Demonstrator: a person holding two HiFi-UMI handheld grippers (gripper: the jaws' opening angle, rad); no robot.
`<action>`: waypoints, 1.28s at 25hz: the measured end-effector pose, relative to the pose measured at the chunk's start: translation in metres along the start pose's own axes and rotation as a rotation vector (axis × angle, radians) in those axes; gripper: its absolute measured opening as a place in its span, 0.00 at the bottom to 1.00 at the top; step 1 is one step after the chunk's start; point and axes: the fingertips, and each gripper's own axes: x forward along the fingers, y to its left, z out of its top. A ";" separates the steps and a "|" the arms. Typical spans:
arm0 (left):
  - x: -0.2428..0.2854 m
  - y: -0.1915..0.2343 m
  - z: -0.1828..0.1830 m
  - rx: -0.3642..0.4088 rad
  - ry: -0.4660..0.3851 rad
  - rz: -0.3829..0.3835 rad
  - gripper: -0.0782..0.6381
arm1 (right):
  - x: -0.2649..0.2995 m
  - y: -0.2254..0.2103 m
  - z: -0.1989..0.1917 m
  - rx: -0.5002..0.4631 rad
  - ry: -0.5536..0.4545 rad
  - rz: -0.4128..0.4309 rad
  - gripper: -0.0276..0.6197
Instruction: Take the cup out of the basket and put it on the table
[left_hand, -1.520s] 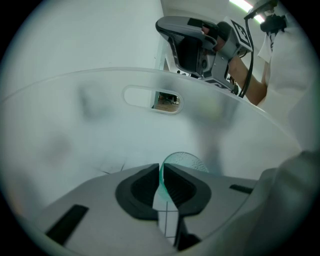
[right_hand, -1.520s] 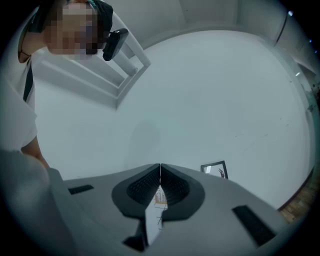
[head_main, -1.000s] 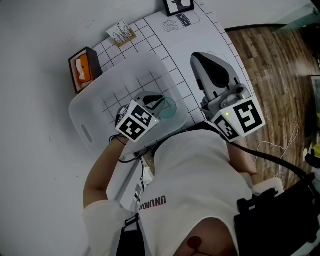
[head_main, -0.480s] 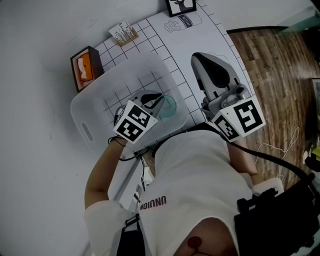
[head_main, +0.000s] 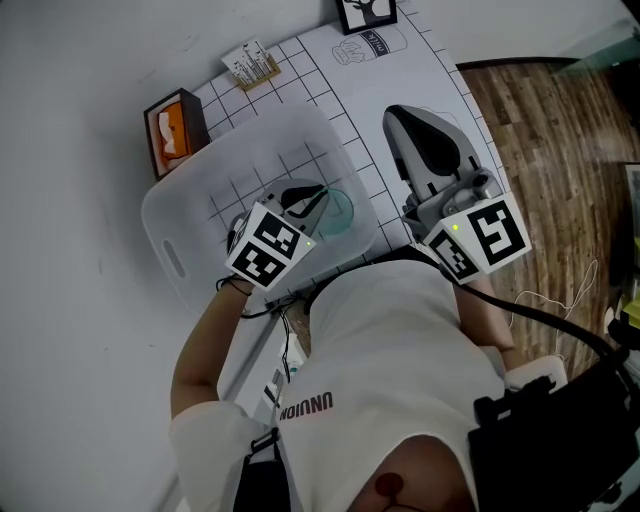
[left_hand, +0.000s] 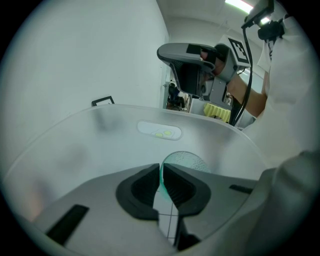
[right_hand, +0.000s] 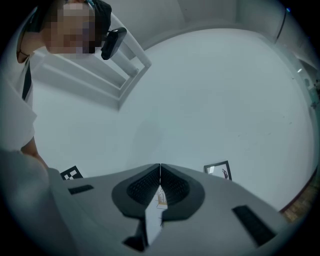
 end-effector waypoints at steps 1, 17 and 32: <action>-0.001 0.000 0.001 -0.001 -0.004 0.004 0.16 | 0.000 0.000 0.000 0.000 -0.001 0.001 0.07; -0.022 0.009 0.013 -0.056 -0.081 0.078 0.16 | 0.001 0.006 0.000 0.001 0.001 0.019 0.07; -0.035 0.014 0.021 -0.080 -0.149 0.131 0.16 | 0.000 0.010 -0.001 -0.006 0.002 0.033 0.07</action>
